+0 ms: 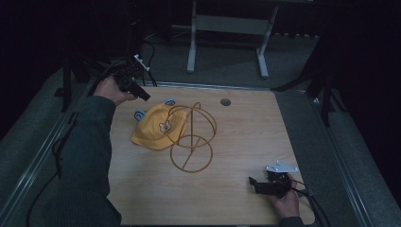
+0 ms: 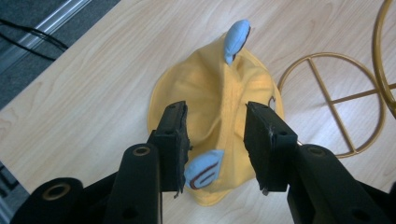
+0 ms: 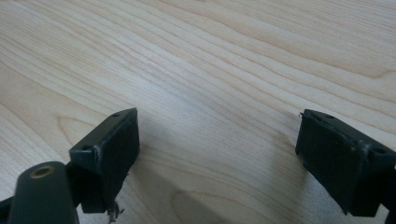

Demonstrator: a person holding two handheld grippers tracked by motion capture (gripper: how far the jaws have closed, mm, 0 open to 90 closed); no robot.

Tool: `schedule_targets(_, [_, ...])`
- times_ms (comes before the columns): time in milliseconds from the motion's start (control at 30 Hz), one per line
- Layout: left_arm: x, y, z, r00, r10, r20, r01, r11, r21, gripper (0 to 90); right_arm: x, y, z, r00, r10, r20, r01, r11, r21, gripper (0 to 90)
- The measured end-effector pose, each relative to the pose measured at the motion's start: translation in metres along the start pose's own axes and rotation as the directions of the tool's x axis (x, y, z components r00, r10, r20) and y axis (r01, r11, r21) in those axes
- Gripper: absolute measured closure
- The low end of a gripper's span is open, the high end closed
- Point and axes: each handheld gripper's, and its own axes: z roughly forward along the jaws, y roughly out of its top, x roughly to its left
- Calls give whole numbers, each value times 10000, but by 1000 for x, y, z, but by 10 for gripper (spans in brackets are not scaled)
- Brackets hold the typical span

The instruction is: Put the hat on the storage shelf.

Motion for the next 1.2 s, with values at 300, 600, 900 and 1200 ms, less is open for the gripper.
schedule_targets(300, [-2,18,21,9998,166,55,-169,9983,557,580,0,0,0,10000,-11,12,11,10000,-14,135])
schedule_targets(600, [-6,23,35,9994,250,246,-275,9942,1043,570,-1,1,1,10000,-9,14,9,10000,-29,135])
schedule_targets(900, [-9,28,54,9989,270,391,-325,9884,1482,565,-1,1,1,10000,-36,-21,36,10000,-45,134])
schedule_targets(1200, [-13,33,66,9984,284,493,-356,9875,1533,533,-1,1,2,10000,-4,-25,4,10000,-49,135])
